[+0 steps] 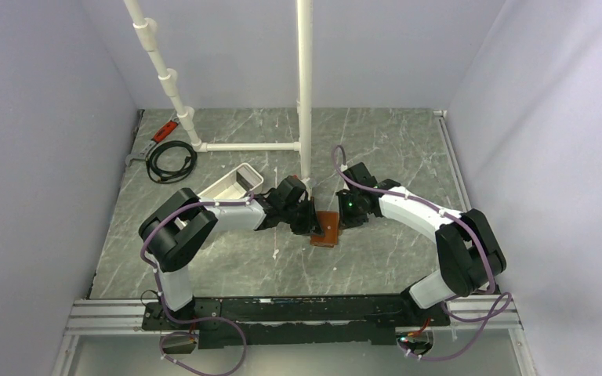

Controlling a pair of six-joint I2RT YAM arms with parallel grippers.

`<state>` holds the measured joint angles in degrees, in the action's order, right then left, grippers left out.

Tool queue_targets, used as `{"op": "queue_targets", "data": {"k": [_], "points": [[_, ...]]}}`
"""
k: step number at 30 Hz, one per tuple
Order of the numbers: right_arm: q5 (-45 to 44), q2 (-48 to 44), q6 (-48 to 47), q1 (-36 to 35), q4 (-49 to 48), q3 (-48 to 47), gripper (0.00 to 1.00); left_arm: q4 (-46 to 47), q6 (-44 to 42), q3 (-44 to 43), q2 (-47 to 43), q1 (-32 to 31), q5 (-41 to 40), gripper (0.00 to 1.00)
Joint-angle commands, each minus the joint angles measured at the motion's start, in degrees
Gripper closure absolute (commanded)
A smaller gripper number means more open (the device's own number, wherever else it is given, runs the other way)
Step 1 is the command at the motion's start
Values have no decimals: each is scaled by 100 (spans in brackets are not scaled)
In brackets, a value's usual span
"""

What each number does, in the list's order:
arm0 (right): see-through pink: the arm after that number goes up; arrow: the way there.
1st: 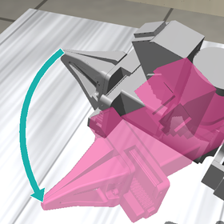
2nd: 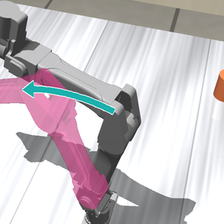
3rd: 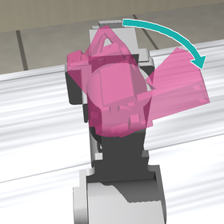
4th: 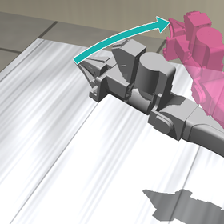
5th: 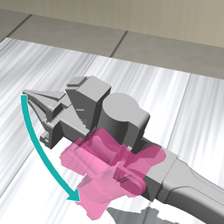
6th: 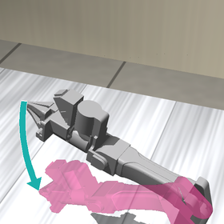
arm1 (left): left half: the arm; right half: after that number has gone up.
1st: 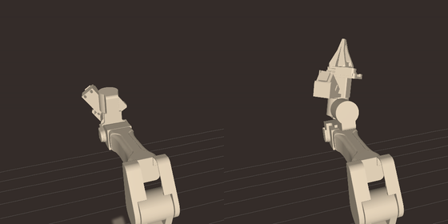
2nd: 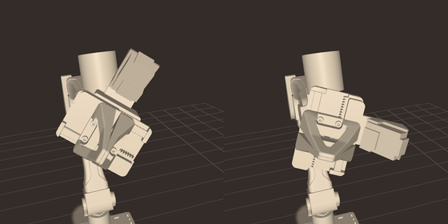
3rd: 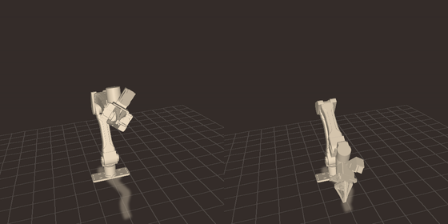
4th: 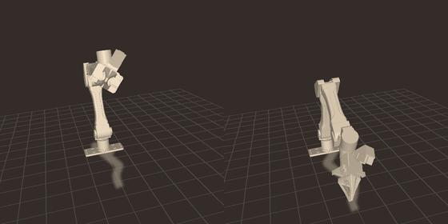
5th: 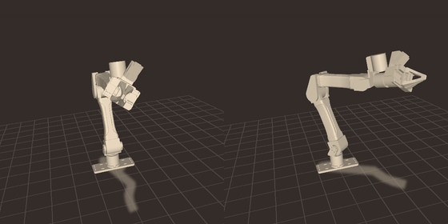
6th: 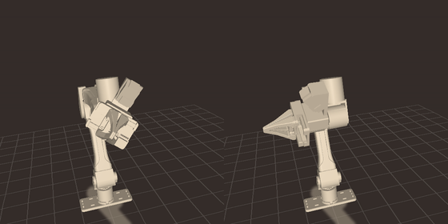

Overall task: Put the credit cards into the card holder
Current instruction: Close the card holder at the center of the board.

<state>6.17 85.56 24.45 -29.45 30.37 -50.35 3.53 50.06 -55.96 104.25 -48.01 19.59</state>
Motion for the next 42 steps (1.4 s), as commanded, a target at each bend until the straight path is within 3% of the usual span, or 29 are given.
{"op": "queue_targets", "data": {"k": [1,5,19,31,42], "points": [[-126,-141,-2,-17,13,-217,91,-239,-181,-89,141,-92,-123,100],[-124,-184,-15,-17,10,-212,100,-256,-189,-99,151,-92,-127,100],[691,-680,-278,1,-1095,498,100,-545,-187,-155,160,-94,-234,100],[1920,-492,-185,378,-1951,987,100,-515,-139,-196,159,-93,-184,100],[2504,-54,-108,496,-2294,1008,100,-476,-171,-154,123,-93,-165,100]]}}
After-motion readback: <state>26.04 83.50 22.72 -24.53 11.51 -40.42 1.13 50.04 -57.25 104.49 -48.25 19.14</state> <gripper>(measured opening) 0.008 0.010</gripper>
